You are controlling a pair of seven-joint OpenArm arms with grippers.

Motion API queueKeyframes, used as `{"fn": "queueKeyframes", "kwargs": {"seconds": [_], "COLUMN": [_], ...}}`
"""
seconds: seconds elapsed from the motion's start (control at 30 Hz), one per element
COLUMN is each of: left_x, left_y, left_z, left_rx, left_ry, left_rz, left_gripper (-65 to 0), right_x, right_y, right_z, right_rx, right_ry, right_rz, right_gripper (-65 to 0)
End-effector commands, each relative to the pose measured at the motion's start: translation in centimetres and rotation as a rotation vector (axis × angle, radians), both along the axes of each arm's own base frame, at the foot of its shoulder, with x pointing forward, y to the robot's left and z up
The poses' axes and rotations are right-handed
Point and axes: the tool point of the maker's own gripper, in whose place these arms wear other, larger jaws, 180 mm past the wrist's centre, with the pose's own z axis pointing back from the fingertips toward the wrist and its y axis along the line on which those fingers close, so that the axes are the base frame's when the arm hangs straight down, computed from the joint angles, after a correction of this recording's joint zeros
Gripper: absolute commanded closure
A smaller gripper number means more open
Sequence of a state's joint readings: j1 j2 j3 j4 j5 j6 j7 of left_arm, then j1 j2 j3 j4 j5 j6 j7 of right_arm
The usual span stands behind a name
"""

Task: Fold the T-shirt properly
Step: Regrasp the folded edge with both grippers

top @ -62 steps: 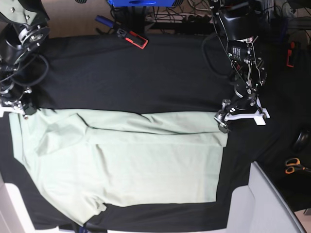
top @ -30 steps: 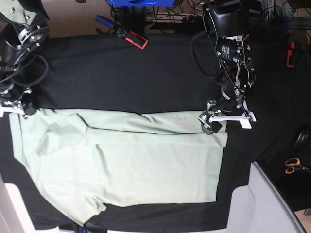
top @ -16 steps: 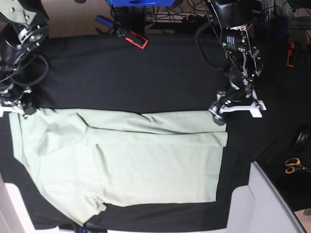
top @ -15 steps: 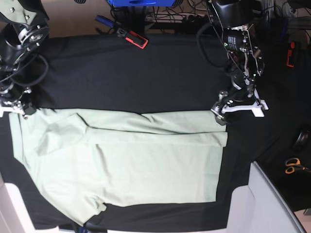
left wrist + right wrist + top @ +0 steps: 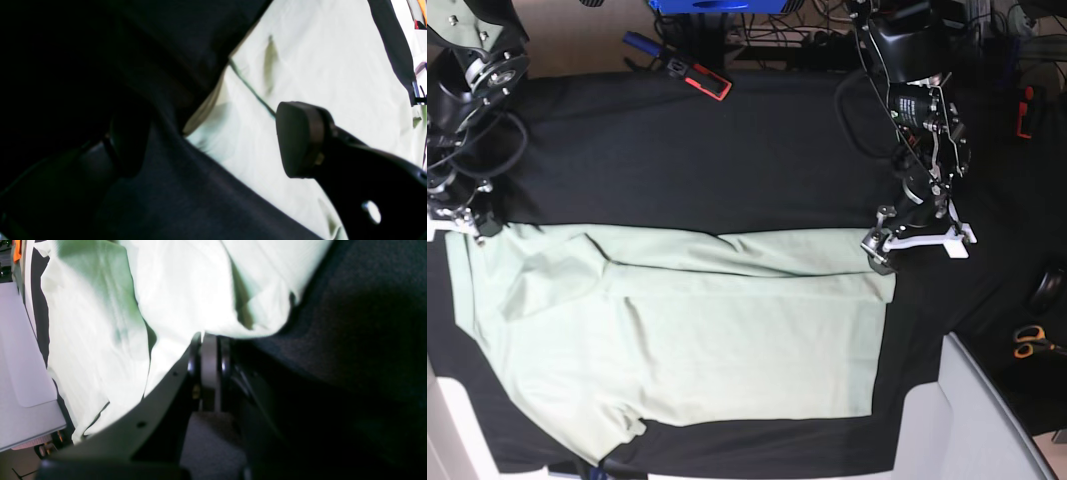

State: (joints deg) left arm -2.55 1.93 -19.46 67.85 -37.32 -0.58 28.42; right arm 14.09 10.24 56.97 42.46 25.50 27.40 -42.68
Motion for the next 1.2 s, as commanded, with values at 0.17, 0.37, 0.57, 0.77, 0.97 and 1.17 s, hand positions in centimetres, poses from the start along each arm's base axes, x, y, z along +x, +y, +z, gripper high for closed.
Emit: {"fn": "queueKeyframes", "kwargs": {"seconds": [0.17,0.37,0.57,0.77,0.97,1.17], "left_x": [1.2,2.2,2.6,2.5,1.9,1.2], "left_y": [-1.0,-1.4,-2.8,-3.7,-3.9,-3.5], "left_z": [0.8,0.8,-1.5,-1.7,-2.3,-2.6], "left_rx": [-0.020,-0.039,-0.096,-0.114,-0.117,-0.110], "left_ry": [-0.032,-0.034,0.025,0.028,0.043,0.051], "left_rz": [-0.008,-0.010,-0.017,-0.020,-0.019,-0.011], "left_gripper": [-57.1,-57.1,-57.1,-56.9,-28.9,-26.2], "right_x": [1.2,1.2,1.2,1.2,1.2,1.2], "right_y": [-1.4,-1.4,-1.5,-1.5,-1.5,-1.5], "right_z": [1.5,1.5,1.5,1.5,1.5,1.5], "right_rx": [-0.029,-0.029,-0.030,-0.030,-0.030,-0.030], "right_ry": [-0.048,-0.048,-0.048,-0.048,-0.048,-0.048], "right_rz": [-0.011,-0.011,-0.014,-0.013,-0.013,-0.013], "right_gripper": [0.0,0.0,0.0,0.0,0.0,0.0]}}
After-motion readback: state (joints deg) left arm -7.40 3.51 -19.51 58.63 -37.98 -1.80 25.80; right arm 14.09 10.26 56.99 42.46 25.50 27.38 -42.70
